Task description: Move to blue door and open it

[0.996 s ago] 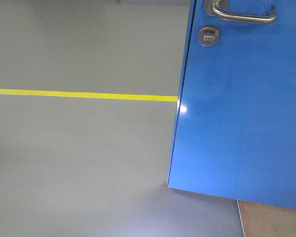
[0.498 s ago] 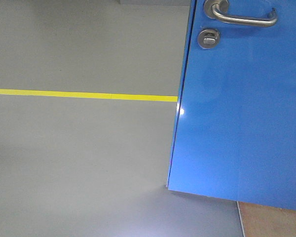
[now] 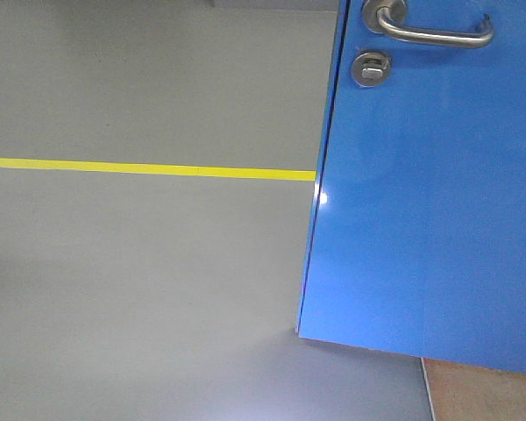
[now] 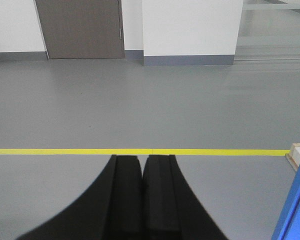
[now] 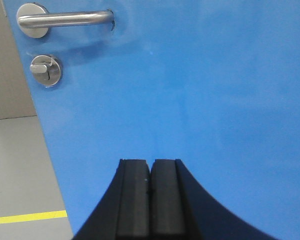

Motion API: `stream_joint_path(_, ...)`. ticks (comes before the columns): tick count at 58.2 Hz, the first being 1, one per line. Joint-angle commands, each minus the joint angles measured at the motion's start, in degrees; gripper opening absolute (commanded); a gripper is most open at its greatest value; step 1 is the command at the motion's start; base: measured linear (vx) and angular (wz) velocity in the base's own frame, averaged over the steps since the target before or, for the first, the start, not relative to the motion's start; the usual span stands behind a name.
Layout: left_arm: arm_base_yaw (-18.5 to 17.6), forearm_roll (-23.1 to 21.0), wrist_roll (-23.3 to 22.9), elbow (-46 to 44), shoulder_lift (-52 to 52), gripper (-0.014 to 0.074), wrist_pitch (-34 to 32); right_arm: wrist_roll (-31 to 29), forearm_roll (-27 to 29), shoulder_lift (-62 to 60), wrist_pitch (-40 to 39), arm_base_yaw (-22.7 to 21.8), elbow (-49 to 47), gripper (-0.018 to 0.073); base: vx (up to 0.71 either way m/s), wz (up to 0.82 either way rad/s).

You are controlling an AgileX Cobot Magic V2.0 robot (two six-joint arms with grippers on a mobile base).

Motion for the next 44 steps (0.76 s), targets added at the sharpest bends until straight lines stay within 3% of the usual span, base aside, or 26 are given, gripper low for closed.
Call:
stream_joint_path(1,-0.35,-0.35,-0.05,-1.52,-0.65,0.0073,-4.43,1.19,0.46,0.56,-4.97,-0.4,0.15,0.0012,0.0,0.0)
stream_joint_path(44,-0.35,-0.35,-0.05,-1.52,-0.65,0.0073,-4.43,0.9,0.51,0.56,-4.97,-0.4,0.15,0.0012,0.0,0.0)
